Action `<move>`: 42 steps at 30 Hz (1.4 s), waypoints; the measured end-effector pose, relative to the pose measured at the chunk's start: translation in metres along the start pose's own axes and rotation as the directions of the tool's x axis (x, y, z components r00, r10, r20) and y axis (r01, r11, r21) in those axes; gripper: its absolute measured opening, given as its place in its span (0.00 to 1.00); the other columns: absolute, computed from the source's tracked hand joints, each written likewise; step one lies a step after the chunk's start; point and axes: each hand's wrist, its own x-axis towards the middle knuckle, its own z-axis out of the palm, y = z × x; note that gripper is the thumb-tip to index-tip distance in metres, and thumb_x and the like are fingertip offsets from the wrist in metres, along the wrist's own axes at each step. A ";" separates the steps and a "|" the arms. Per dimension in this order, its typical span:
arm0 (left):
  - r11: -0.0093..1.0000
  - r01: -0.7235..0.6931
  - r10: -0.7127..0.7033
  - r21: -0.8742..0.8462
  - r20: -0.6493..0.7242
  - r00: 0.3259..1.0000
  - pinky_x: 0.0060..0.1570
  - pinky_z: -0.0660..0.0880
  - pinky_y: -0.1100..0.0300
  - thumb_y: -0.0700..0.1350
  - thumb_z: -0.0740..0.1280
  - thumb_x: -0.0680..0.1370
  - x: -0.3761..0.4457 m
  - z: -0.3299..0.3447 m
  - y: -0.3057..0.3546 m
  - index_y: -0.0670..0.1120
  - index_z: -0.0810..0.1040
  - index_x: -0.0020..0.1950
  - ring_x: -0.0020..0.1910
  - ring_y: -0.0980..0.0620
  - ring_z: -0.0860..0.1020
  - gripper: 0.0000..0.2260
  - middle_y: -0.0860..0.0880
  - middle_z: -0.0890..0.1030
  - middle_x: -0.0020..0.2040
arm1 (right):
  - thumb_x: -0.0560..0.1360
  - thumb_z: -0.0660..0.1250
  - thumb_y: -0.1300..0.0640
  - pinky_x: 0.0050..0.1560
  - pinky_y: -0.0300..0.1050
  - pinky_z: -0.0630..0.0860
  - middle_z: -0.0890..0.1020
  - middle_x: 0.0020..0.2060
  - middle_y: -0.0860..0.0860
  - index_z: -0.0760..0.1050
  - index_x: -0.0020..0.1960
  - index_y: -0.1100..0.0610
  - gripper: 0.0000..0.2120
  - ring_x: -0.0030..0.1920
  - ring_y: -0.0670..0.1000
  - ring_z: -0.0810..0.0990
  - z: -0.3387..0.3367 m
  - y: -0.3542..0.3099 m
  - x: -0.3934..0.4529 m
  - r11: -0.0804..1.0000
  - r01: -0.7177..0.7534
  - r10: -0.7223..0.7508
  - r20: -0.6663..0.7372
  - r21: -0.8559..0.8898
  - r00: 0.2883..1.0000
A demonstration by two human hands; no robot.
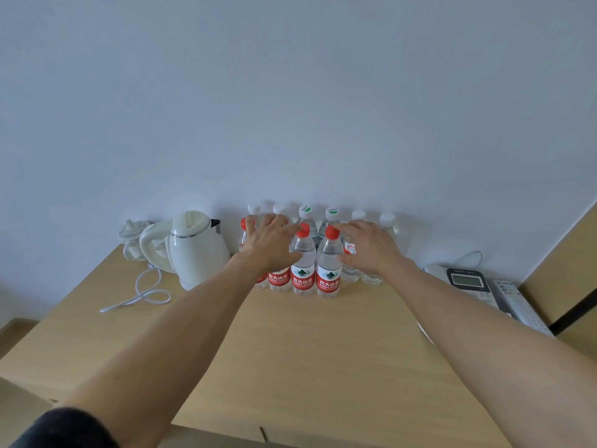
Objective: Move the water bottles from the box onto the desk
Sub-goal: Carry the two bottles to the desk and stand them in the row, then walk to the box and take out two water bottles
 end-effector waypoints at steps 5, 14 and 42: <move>0.999 0.037 -0.038 0.019 0.035 0.999 0.72 0.54 0.34 0.65 0.63 0.76 0.000 -0.001 0.006 0.60 0.64 0.76 0.76 0.44 0.60 0.28 0.49 0.68 0.74 | 0.75 0.68 0.43 0.64 0.53 0.70 0.71 0.71 0.52 0.58 0.78 0.42 0.35 0.68 0.57 0.71 -0.006 0.003 -0.001 1.000 -0.008 0.009 0.071 -0.023 0.997; 0.995 0.097 -0.099 0.023 0.074 0.992 0.73 0.51 0.32 0.65 0.63 0.77 -0.002 -0.003 0.017 0.61 0.62 0.77 0.76 0.43 0.60 0.29 0.47 0.68 0.75 | 0.76 0.67 0.42 0.67 0.55 0.69 0.69 0.73 0.52 0.55 0.79 0.42 0.36 0.69 0.58 0.70 -0.014 0.001 -0.005 0.998 -0.006 0.015 0.132 -0.066 0.991; 0.821 -0.566 0.571 -0.079 0.108 0.814 0.77 0.45 0.37 0.58 0.59 0.80 -0.062 -0.031 0.191 0.55 0.60 0.80 0.80 0.47 0.56 0.29 0.49 0.63 0.79 | 0.80 0.61 0.43 0.67 0.55 0.71 0.68 0.75 0.52 0.58 0.79 0.44 0.30 0.72 0.57 0.68 -0.050 -0.007 -0.244 0.742 -0.662 0.670 0.087 -0.103 0.737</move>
